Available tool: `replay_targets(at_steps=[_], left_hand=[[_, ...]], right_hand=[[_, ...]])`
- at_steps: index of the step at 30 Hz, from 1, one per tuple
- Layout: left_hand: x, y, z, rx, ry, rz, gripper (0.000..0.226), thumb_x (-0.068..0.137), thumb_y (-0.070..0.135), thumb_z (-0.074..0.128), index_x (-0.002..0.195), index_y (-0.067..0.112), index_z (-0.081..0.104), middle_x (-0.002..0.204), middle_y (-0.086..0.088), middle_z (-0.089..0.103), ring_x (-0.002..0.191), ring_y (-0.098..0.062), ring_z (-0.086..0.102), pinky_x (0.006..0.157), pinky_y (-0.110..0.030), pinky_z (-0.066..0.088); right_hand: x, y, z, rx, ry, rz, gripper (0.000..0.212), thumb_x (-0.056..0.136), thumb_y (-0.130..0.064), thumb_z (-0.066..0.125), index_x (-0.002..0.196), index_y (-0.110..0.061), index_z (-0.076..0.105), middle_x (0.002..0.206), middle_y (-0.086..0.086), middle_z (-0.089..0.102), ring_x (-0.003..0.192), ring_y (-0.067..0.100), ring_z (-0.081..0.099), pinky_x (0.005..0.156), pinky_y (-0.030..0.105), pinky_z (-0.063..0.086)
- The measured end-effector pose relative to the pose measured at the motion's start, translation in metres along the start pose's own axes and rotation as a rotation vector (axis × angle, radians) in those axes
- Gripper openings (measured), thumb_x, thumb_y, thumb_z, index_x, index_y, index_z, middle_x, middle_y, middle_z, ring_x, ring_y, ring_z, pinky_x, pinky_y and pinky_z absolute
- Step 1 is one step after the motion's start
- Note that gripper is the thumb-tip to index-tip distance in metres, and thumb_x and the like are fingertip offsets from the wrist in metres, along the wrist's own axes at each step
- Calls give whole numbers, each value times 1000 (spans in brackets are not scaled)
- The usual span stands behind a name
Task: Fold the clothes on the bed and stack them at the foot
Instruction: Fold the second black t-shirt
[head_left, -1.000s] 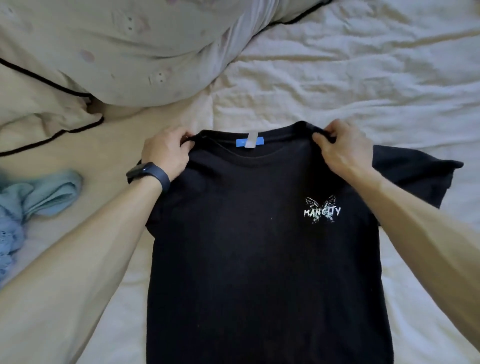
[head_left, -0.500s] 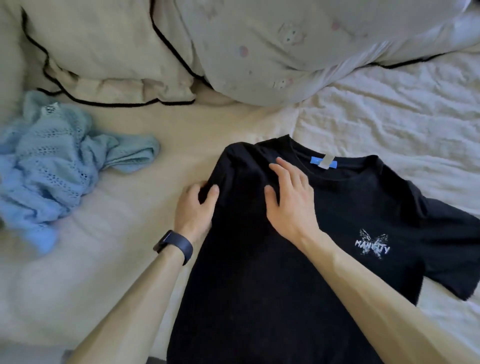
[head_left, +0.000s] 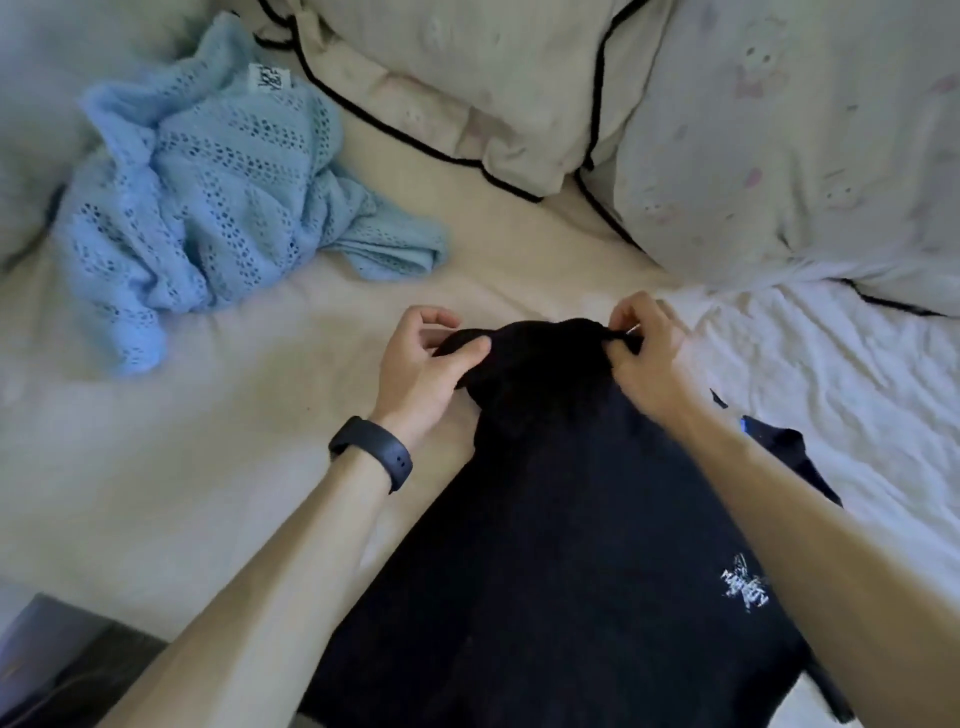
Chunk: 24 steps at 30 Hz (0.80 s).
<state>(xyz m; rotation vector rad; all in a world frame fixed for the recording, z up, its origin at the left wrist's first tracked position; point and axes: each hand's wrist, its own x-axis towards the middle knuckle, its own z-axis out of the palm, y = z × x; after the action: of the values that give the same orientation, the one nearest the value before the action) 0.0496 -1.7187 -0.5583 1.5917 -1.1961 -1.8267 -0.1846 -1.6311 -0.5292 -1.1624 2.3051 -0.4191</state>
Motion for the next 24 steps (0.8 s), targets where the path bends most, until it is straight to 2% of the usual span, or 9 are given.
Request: replay_targets(at_steps=[2,6,10,12,14,16,19,22,24], left_hand=[[1,-11,-11,150,79,-93,38,83,28,80,112,26,55,102,13,63,103,-14,65,82,-25,52],[5,-23,-23,239,-108,-118,46,81,41,80,119,30,58,113,13,64,107,-10,63,97,-38,53],[7,-18,-27,322,-264,-106,41,80,38,82,115,27,64,110,10,70,104,-13,66,98,-40,53],[8,-15,-26,348,-255,-99,32,80,35,81,106,22,67,102,8,71,98,-13,67,94,-36,54],[6,-11,-26,284,-250,-86,27,80,30,82,100,18,69,94,6,71,91,-13,68,85,-30,54],[2,-5,-25,127,-212,-36,21,79,24,84,93,20,69,84,7,68,80,-9,65,75,-24,52],[3,-2,-25,40,-61,86,21,78,25,81,86,33,64,79,14,64,67,3,58,64,-13,46],[4,-8,-24,279,-25,-17,26,86,32,73,103,33,54,90,18,61,74,4,57,61,-16,43],[6,-13,-27,341,-78,-131,35,86,34,73,110,31,48,93,21,57,78,5,55,61,-17,40]], right_hand=[[-3,2,11,-247,-198,159,40,82,-13,60,120,-24,51,120,0,57,111,30,56,97,44,44],[16,-32,22,-294,-258,117,54,81,-59,49,128,-34,55,128,-8,62,125,22,49,105,41,24],[45,-67,33,-449,-576,266,105,75,-95,14,137,-24,59,140,6,60,136,31,47,116,54,17],[52,-78,31,-522,-705,253,89,83,-88,37,126,-16,68,132,6,65,124,30,57,111,45,34],[54,-77,28,-371,-749,134,44,92,-62,61,96,-20,75,105,3,73,102,24,66,88,35,49],[49,-72,25,-81,-576,39,15,96,-36,68,84,-28,74,89,-6,73,90,12,67,78,30,51],[37,-62,16,417,-216,14,30,98,-15,64,81,-40,72,81,-16,73,81,0,68,77,14,49],[37,-65,19,279,-205,107,6,98,-33,64,100,-39,66,99,-15,72,93,8,65,78,13,46],[42,-69,28,31,-394,204,47,91,-68,56,120,-32,62,117,-11,64,107,12,57,96,27,43]])
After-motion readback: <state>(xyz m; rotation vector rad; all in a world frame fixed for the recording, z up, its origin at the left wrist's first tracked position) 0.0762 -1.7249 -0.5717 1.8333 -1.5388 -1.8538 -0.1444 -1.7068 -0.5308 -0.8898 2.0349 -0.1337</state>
